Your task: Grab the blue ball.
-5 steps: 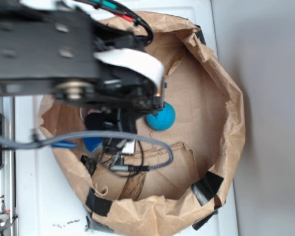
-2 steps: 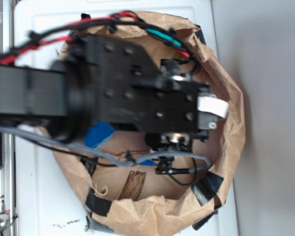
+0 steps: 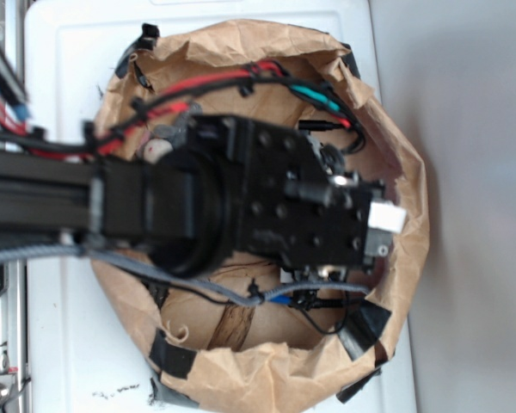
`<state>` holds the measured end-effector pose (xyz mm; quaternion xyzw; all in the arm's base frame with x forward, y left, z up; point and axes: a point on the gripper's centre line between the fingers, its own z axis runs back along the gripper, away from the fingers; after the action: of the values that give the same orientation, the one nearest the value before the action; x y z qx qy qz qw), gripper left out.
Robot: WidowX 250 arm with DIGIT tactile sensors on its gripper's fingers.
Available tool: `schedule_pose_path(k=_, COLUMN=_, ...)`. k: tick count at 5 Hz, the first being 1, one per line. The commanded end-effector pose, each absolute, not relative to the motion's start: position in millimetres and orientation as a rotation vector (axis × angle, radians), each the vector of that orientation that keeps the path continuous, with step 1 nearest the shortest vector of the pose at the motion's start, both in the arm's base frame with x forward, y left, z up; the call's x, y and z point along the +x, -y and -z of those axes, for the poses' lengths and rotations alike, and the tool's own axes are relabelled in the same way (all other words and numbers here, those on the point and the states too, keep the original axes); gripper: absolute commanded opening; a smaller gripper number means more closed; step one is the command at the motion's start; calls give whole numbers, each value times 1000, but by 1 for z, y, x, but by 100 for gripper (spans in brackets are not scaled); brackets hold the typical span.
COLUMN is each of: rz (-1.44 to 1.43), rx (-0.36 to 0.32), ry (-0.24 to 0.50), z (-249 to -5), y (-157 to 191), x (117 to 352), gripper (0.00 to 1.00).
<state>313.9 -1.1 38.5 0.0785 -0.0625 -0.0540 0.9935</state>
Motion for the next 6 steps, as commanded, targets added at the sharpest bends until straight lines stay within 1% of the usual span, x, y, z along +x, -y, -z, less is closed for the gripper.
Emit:
schedule_pose_path(k=1, rz=131, rx=165, ry=159, z=-40, y=1, x=306, gripper=100)
schedule_pose_path(k=2, rz=158, rx=208, ry=146, z=-26, y=6, x=303, gripper=80)
schedule_pose_path(k=3, rz=179, rx=234, ry=175, z=-26, y=10, x=301, gripper=0)
schedule_pose_path(k=5, rz=192, rx=236, ry=221, z=-37, y=11, x=301, gripper=0)
schedule_pose_path(k=6, rz=174, rx=231, ry=258, z=-46, y=7, x=301, gripper=0)
